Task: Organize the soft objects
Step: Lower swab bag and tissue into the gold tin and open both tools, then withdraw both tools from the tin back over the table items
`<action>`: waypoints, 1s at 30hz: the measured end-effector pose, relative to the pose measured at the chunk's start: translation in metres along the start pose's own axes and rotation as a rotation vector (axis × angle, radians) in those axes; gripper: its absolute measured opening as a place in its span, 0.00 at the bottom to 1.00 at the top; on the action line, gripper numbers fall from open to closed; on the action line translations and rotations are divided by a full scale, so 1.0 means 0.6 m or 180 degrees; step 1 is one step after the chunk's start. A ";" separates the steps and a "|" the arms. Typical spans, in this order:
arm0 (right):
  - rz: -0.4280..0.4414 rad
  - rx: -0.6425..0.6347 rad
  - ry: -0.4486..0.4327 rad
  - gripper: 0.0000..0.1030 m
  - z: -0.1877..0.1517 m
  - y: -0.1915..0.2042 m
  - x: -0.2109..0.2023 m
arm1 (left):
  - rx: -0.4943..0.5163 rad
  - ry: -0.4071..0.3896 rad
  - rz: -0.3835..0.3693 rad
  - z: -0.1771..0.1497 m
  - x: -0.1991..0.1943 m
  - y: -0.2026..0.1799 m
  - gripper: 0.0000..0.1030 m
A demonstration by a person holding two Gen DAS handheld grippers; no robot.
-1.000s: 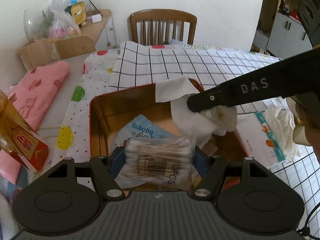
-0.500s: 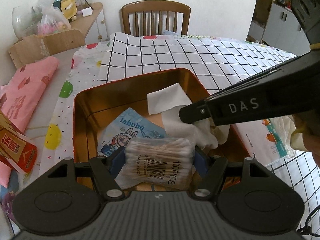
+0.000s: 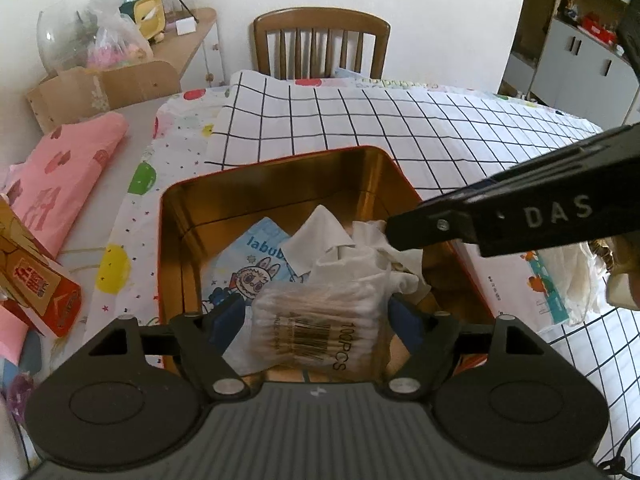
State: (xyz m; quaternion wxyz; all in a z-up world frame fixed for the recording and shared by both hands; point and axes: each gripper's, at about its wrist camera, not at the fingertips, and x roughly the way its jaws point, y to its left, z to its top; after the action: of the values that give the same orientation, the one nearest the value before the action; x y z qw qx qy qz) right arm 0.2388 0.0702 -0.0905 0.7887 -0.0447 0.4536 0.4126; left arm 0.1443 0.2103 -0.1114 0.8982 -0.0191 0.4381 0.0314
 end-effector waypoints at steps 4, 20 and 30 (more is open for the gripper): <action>-0.0022 -0.0104 -0.0054 0.31 -0.007 0.005 -0.020 | -0.0024 -0.0039 0.0022 0.000 -0.010 0.000 0.76; 0.0042 -0.0320 -0.0354 0.46 -0.047 0.005 -0.135 | -0.0037 -0.0268 0.0036 -0.004 -0.076 -0.025 0.81; 0.0015 -0.0281 -0.0560 0.54 -0.092 -0.016 -0.228 | 0.0032 -0.0467 -0.0056 0.005 -0.130 -0.087 0.81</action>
State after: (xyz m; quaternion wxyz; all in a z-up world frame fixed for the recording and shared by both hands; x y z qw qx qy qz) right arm 0.1742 -0.0442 -0.0231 0.8218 -0.0419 0.3640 0.4364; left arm 0.1024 0.1551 -0.0478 0.9282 -0.0160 0.3712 0.0226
